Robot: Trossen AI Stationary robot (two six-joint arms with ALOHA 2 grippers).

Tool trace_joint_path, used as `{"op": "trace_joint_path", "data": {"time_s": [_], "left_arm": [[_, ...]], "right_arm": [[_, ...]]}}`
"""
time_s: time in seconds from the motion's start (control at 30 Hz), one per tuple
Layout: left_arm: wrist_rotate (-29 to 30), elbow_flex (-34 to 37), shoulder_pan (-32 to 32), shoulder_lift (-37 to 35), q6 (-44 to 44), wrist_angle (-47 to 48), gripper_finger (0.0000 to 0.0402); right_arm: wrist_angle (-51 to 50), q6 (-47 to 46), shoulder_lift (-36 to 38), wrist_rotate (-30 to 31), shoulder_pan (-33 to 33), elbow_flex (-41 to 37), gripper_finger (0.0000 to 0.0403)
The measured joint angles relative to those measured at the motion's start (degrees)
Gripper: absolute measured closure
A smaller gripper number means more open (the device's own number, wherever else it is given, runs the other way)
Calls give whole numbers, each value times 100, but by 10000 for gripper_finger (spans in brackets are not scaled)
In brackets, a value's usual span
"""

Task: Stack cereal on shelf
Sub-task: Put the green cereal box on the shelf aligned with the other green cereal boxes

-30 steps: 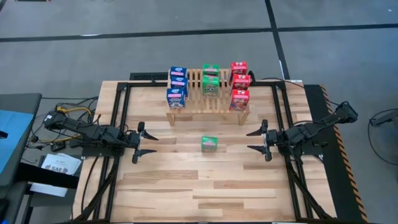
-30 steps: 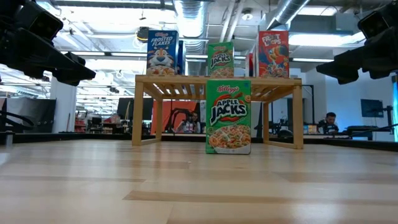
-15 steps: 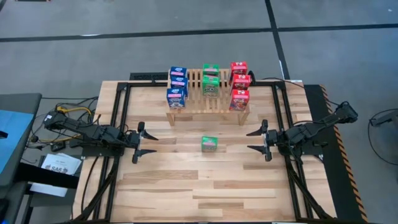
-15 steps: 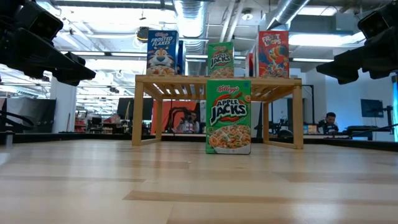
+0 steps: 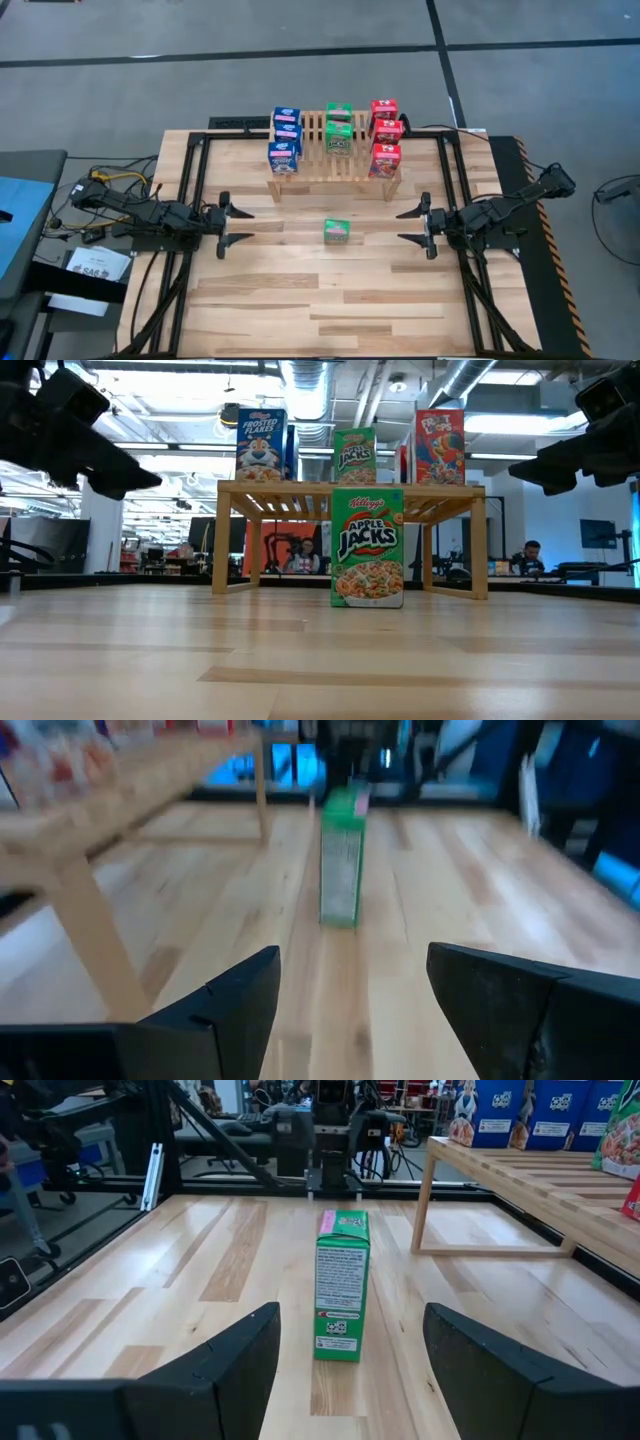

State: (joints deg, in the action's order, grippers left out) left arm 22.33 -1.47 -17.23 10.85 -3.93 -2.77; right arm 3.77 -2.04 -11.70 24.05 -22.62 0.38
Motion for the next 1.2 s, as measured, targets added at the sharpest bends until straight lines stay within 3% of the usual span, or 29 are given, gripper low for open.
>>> {"op": "trace_joint_path", "data": {"time_s": [0.27,0.53,0.73,1.2], "left_arm": [[-59,-29,0,2,771,-1476,158],[47,-764,0,397,918,-1456,158],[56,-1632,0,1435,1160,-1413,158],[263,-4142,-2,4656,1160,-334,158]], "right_arm": [[0,2,0,0,1,0,131],[0,7,0,0,-1,0,131],[1,11,-1,0,0,-2,131],[0,11,-1,0,0,-2,131]]}}
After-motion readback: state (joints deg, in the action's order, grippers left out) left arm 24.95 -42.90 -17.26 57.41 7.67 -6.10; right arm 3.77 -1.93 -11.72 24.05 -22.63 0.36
